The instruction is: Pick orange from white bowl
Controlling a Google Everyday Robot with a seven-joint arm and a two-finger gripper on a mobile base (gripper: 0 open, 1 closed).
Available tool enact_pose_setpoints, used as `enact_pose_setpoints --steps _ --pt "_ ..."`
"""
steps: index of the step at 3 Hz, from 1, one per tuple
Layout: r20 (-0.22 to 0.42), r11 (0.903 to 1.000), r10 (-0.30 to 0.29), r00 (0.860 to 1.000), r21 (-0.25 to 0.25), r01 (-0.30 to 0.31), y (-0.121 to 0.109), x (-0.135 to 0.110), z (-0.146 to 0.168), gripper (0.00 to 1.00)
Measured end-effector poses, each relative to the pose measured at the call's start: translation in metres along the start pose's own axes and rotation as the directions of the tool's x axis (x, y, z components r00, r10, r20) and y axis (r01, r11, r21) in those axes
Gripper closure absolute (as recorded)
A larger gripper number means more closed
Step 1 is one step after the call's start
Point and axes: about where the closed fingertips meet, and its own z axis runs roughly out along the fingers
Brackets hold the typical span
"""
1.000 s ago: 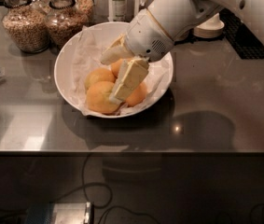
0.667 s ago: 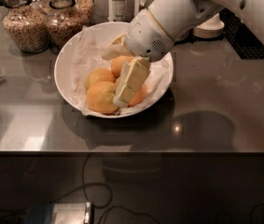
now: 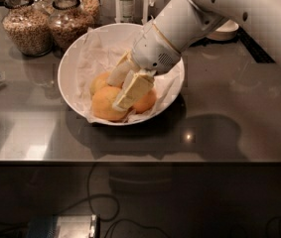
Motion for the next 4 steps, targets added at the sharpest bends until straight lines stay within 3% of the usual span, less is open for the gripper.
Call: enact_pose_setpoints --steps 1,2,4 --pt "-0.001 1.0 0.006 1.0 -0.004 -0.006 0.0 0.005 0.004 0.38" --pt "-0.007 0.9998 0.016 1.0 -0.013 -0.016 0.001 0.013 0.01 0.26" --pt "-0.005 0.9996 0.018 1.0 -0.021 -0.018 -0.003 0.018 0.019 0.29"
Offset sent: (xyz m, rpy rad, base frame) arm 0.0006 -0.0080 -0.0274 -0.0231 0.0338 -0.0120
